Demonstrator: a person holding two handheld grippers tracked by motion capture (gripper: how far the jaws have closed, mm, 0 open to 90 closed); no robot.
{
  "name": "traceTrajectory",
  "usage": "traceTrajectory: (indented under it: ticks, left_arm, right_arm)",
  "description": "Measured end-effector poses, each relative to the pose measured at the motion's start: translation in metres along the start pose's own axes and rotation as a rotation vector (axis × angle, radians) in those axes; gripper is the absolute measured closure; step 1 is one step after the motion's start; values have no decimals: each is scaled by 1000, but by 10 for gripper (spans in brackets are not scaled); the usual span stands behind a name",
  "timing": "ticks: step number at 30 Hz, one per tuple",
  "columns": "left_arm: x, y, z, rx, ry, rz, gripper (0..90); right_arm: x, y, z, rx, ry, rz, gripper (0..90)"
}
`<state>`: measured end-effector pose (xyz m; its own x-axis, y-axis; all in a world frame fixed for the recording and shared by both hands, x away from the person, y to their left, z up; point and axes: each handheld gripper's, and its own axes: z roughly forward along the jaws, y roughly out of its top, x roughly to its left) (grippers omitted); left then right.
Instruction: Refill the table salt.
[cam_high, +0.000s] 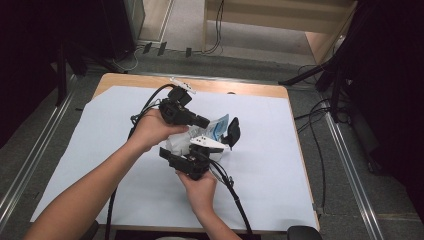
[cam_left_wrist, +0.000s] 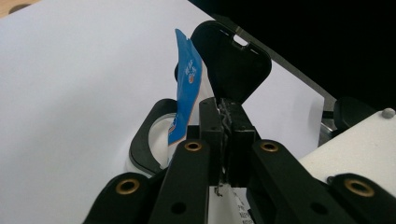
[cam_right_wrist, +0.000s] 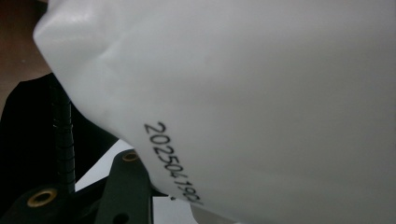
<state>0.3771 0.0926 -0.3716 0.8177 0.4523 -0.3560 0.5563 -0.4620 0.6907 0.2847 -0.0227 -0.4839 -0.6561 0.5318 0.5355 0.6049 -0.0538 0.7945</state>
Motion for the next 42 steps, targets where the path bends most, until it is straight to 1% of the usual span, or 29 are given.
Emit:
traceTrajectory:
  ticks: [13,15,18,21,23,27,30,33,34,35,37,42]
  left_arm:
    - [3,0,4,21,9,8,849]
    - [3,0,5,22,5,3,857]
    - [2,1,6,24,9,-4,891]
    - [3,1,7,24,11,-10,900]
    - [4,1,6,23,13,-21,900]
    - [7,2,5,13,6,-43,900]
    - [8,2,5,7,-2,-56,898]
    - [7,3,5,5,-15,-48,882]
    - [6,3,5,2,-21,-55,878]
    - [6,3,5,-2,-28,-56,873]
    - [5,3,5,0,-28,-53,872]
    - [6,3,5,3,-23,-48,873]
  right_arm:
    - [1,-6,3,38,-52,-75,563]
    - [1,-6,3,38,-54,-74,563]
    - [1,-5,2,28,-40,-63,562]
    - [1,-4,1,30,-31,-54,552]
    - [2,-3,1,32,-30,-72,536]
    - [5,-4,2,41,-52,-118,524]
    - [5,-3,1,37,-38,-103,543]
    - [4,-2,0,24,-19,-73,561]
    - [4,-2,0,19,-11,-56,570]
    - [4,-2,0,18,-8,-49,571]
    - [4,-3,0,6,-3,-38,572]
    - [4,-3,1,8,-11,-44,574]
